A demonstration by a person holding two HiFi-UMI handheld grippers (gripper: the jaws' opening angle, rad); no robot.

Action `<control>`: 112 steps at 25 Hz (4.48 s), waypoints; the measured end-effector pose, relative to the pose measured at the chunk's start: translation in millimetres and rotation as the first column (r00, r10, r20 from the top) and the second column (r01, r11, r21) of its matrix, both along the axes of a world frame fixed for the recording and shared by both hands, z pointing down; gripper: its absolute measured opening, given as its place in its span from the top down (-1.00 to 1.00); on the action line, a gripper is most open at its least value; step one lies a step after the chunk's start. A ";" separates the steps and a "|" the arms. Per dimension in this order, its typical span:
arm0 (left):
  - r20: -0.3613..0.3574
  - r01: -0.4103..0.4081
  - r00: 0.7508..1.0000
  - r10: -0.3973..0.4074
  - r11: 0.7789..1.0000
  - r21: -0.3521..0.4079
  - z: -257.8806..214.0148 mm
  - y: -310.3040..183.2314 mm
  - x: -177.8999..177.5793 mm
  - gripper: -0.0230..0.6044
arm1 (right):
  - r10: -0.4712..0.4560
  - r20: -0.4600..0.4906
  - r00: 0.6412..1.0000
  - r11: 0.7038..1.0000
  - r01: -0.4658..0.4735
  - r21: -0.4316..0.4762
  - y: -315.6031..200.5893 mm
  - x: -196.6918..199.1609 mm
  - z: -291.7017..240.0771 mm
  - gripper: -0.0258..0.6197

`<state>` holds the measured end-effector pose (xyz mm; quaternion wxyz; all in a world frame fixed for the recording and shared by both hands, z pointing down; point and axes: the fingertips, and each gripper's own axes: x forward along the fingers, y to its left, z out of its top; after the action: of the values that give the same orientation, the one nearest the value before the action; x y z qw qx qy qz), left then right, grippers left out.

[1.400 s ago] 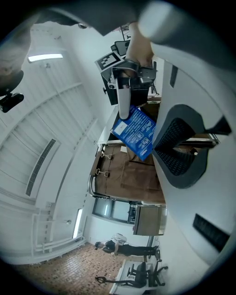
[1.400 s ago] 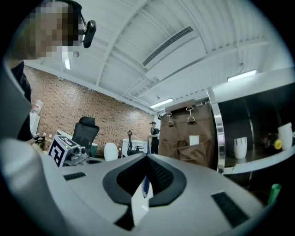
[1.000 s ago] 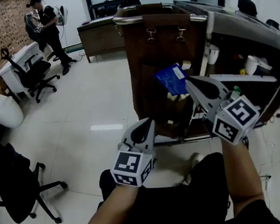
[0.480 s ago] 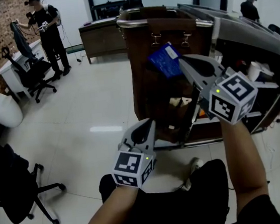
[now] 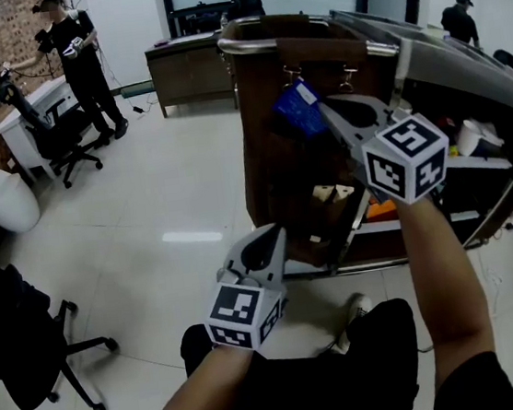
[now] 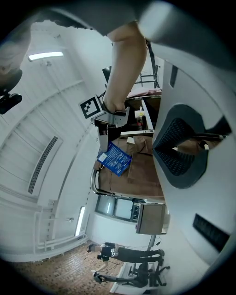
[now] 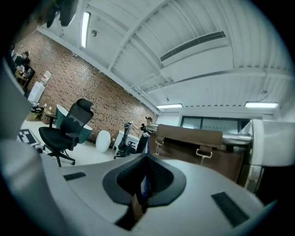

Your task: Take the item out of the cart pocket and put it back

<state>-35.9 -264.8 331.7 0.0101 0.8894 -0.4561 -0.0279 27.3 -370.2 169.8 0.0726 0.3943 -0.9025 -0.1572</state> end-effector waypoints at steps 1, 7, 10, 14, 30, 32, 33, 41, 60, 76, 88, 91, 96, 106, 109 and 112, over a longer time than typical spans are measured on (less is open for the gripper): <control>-0.001 0.000 1.000 0.000 1.000 -0.001 0.0 -0.7 0.0 0.93 | 0.002 0.003 1.000 1.000 -0.002 -0.013 -3.9 0.1 2.3 0.87; -0.007 -0.007 1.000 0.007 1.000 -0.004 -0.2 -0.3 1.0 0.93 | 0.036 -0.020 0.999 0.996 -0.037 -0.082 -25.1 1.7 27.7 0.87; -0.005 -0.008 1.000 0.008 1.000 -0.007 0.8 0.4 0.4 0.93 | 0.039 -0.037 0.999 0.993 -0.043 -0.106 -31.1 -0.9 39.7 0.87; -0.006 -0.008 1.000 0.008 1.000 -0.008 1.0 1.1 -0.4 0.93 | 0.031 -0.058 0.998 0.991 -0.038 -0.127 -36.6 -7.6 51.1 0.87; -0.010 -0.004 1.000 0.004 1.000 -0.018 5.2 0.5 -2.4 0.93 | 0.057 -0.046 0.997 0.998 -0.057 -0.003 -27.7 -10.0 33.7 0.22; -0.010 0.000 1.000 -0.001 1.000 -0.019 5.7 0.3 -3.2 0.93 | 0.034 -0.019 0.999 0.999 -0.034 -0.019 -19.1 -9.0 30.9 0.22; -0.011 0.003 1.000 -0.003 1.000 -0.020 5.8 0.2 -3.7 0.93 | 0.024 -0.010 1.000 0.999 -0.025 -0.023 -14.0 -9.0 30.3 0.23; -0.021 0.011 1.000 -0.011 1.000 -0.017 1.0 6.4 -0.5 0.93 | -0.041 0.105 0.994 0.995 0.050 -0.087 21.6 -5.4 36.2 0.77; 0.012 -0.021 1.000 0.021 1.000 0.009 0.6 43.7 16.6 0.93 | -0.064 0.313 0.948 0.993 0.091 -0.073 141.4 42.7 52.7 0.90; 0.043 -0.059 0.997 0.060 0.998 -0.008 31.7 56.5 32.1 0.93 | 0.095 0.344 0.934 0.960 0.006 -0.281 167.3 67.7 190.0 0.90; 0.030 -0.058 0.998 0.060 0.996 -0.060 58.7 49.1 30.0 0.93 | 0.117 0.316 0.941 0.946 -0.010 -0.323 161.6 64.5 216.0 0.90; 0.029 -0.059 0.998 0.061 0.998 -0.036 55.1 48.5 29.3 0.93 | 0.110 0.320 0.941 0.942 0.004 -0.334 159.1 61.2 223.1 0.90; 0.066 -0.051 0.996 0.054 0.998 -0.043 69.1 44.2 27.6 0.93 | 0.143 0.324 0.935 0.930 -0.015 -0.368 154.7 61.1 242.1 0.90; 0.045 -0.053 0.997 0.055 0.998 -0.044 69.6 40.6 28.0 0.93 | 0.146 0.285 0.947 0.940 -0.044 -0.337 156.4 57.1 239.3 0.90; 0.043 -0.052 0.998 0.053 0.998 -0.040 69.5 40.6 27.5 0.93 | 0.147 0.288 0.946 0.941 -0.044 -0.336 156.5 57.1 239.0 0.90; 0.047 -0.050 0.998 0.052 0.998 -0.039 69.2 40.9 27.1 0.93 | 0.146 0.292 0.945 0.940 -0.041 -0.337 156.5 56.3 239.4 0.90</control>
<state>-8.9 -224.0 400.9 0.0168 0.9008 -0.4338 0.0024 83.6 -213.7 409.2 0.0004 0.4396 -0.8960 0.0627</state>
